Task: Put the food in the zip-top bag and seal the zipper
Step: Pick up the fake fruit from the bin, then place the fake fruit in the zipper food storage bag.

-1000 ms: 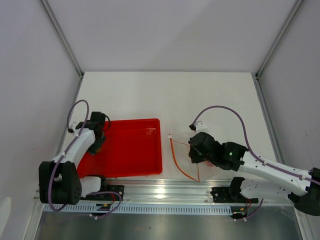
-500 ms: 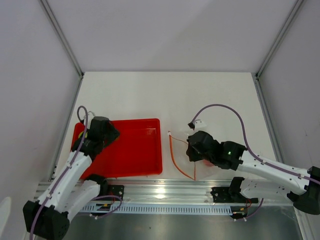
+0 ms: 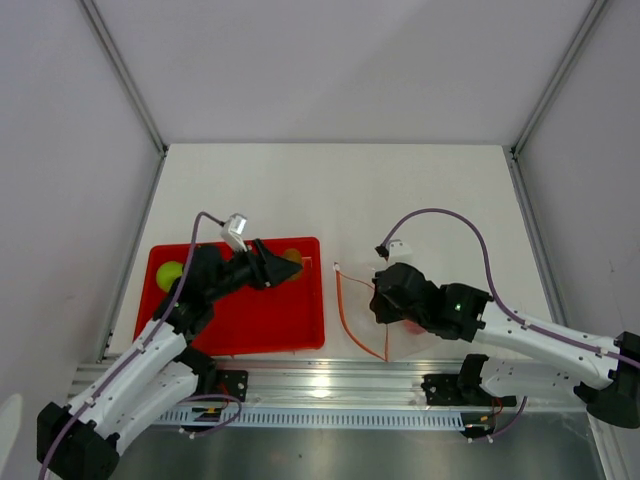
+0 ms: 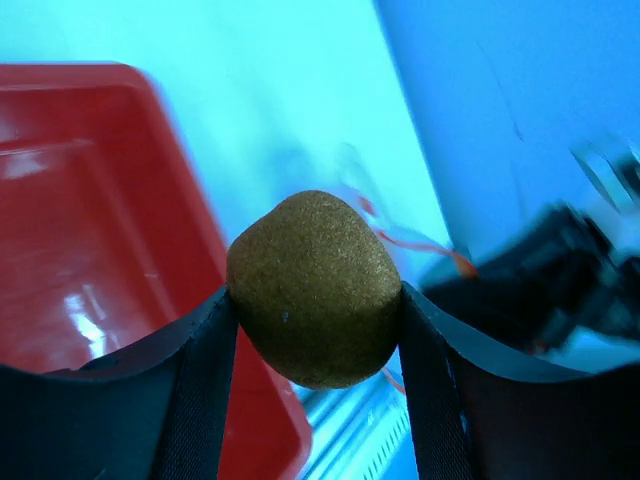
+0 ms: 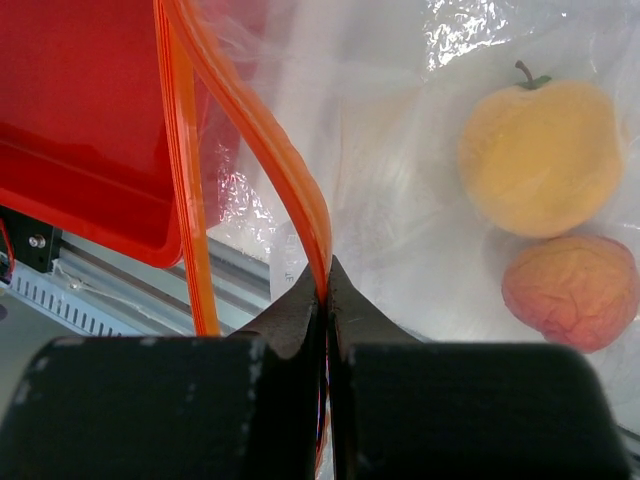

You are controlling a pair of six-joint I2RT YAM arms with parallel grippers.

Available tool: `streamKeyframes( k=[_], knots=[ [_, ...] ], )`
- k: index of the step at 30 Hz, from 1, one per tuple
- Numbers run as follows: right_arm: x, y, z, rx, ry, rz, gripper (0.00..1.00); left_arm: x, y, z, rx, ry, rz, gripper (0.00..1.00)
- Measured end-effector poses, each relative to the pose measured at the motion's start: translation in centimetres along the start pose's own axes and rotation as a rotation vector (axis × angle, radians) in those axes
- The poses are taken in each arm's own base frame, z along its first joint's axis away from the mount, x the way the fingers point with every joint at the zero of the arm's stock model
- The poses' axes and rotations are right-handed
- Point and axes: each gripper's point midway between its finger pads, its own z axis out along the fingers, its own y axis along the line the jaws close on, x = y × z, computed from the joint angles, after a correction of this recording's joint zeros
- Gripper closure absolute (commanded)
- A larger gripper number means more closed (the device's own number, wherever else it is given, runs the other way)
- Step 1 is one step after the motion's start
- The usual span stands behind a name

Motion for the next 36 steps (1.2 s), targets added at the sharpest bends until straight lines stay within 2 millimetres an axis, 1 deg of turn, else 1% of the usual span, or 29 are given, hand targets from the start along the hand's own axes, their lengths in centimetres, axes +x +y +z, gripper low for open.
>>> streamKeyframes(
  k=[2, 5, 8, 10, 13, 15, 20, 24, 26, 29, 30, 31, 33, 34, 35, 36],
  knots=[
    [-0.1, 0.2, 0.0, -0.006, -0.006, 0.001, 1.00, 1.3, -2.2, 0.5, 0.118, 0.062, 0.036, 0.99],
    [-0.2, 0.4, 0.4, -0.008, -0.006, 0.000, 1.00, 4.1, -5.2, 0.7, 0.267, 0.180, 0.096, 1.00],
    [0.0, 0.5, 0.9, 0.002, 0.004, -0.012, 1.00, 6.7, -7.0, 0.5, 0.341, 0.284, 0.139, 0.99],
    [0.0, 0.7, 1.1, 0.000, 0.004, -0.015, 1.00, 7.8, -7.8, 0.4, 0.374, 0.318, 0.161, 1.00],
    [-0.3, 0.9, 1.0, -0.007, -0.002, -0.013, 1.00, 9.1, -8.8, 0.2, 0.417, 0.350, 0.183, 0.99],
    [-0.7, 1.2, 0.8, -0.017, -0.012, -0.009, 1.00, 9.7, -9.1, 0.6, 0.429, 0.369, 0.187, 0.99],
    [-1.7, 1.8, -0.5, -0.059, -0.054, 0.010, 1.00, 11.9, -8.9, 2.5, 0.400, 0.451, 0.176, 0.99],
    [-2.6, 1.9, -1.6, -0.085, -0.095, 0.037, 1.00, 12.6, -9.4, 4.2, 0.344, 0.483, 0.160, 0.99],
    [-2.7, 1.5, -2.0, -0.077, -0.107, 0.053, 1.00, 12.5, -9.2, 5.1, 0.285, 0.477, 0.149, 0.95],
    [-2.9, 1.7, -2.6, -0.098, -0.117, 0.076, 1.00, 12.3, -8.7, 5.8, 0.215, 0.448, 0.152, 0.88],
    [-2.9, 1.7, -2.8, -0.104, -0.123, 0.085, 1.00, 12.4, -8.5, 6.0, 0.198, 0.440, 0.157, 0.83],
    [-3.0, 1.6, -3.1, -0.112, -0.129, 0.093, 1.00, 12.4, -8.4, 6.0, 0.184, 0.432, 0.162, 0.68],
    [-3.0, 1.5, -3.4, -0.120, -0.140, 0.106, 1.00, 12.6, -8.1, 6.1, 0.155, 0.426, 0.170, 0.54],
    [-3.0, 1.5, -3.6, -0.123, -0.144, 0.113, 1.00, 12.6, -8.1, 6.1, 0.145, 0.424, 0.173, 0.43],
    [-3.0, 1.4, -3.7, -0.125, -0.146, 0.117, 1.00, 12.6, -8.0, 6.1, 0.138, 0.422, 0.175, 0.34],
    [-3.0, 1.4, -3.7, -0.125, -0.146, 0.121, 1.00, 12.5, -8.0, 6.1, 0.133, 0.418, 0.179, 0.27]
  ],
)
